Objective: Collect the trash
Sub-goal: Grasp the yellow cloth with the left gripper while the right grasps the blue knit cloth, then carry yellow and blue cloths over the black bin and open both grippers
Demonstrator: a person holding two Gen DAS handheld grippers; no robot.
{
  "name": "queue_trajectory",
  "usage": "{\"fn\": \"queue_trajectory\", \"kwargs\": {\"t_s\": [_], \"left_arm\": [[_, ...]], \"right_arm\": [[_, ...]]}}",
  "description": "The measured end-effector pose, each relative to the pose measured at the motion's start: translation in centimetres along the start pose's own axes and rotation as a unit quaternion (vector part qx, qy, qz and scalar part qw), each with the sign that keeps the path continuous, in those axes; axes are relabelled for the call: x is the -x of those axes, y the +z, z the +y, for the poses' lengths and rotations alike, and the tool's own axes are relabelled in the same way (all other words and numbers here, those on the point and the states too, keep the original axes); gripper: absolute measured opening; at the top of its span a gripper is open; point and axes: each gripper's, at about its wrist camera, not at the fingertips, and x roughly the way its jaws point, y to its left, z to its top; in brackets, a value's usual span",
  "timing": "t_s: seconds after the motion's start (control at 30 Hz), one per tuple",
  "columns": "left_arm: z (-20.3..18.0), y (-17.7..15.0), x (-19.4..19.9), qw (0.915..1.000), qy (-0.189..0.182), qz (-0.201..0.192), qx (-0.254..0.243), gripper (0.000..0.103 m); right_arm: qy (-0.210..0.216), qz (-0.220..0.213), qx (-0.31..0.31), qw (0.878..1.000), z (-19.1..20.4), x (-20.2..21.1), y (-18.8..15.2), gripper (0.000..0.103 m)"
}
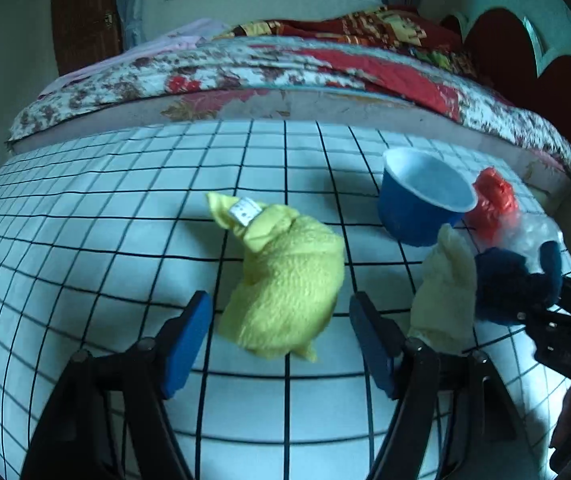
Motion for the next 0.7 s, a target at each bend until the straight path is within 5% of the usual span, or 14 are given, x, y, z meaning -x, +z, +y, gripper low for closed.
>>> {"fn": "queue_trajectory", "kwargs": {"t_s": [0.07, 0.1, 0.4, 0.7], "left_arm": [[0.2, 0.3, -0.9, 0.9998, -0.012, 0.015, 0.002, 0.048], [0.4, 0.3, -1.2, 0.9995, -0.021, 0.024, 0.005, 0.026], [1.6, -3.2, 4.5, 0.9995, -0.025, -0.014, 0.015, 0.020], [-0.6, -7.2, 10.6, 0.9988, -0.021, -0.041, 0.014, 0.020]], "right_arm": [[0.012, -0.001, -0.003, 1.000, 0.0, 0.3, -0.3, 0.043], [0.017, -0.001, -0.002, 1.000, 0.1, 0.5, -0.5, 0.043], [0.048, -0.015, -0.003, 0.999, 0.2, 3.7, -3.5, 0.043], [0.026, -0.057, -0.004, 0.998, 0.2, 9.9, -6.5, 0.043]]}}
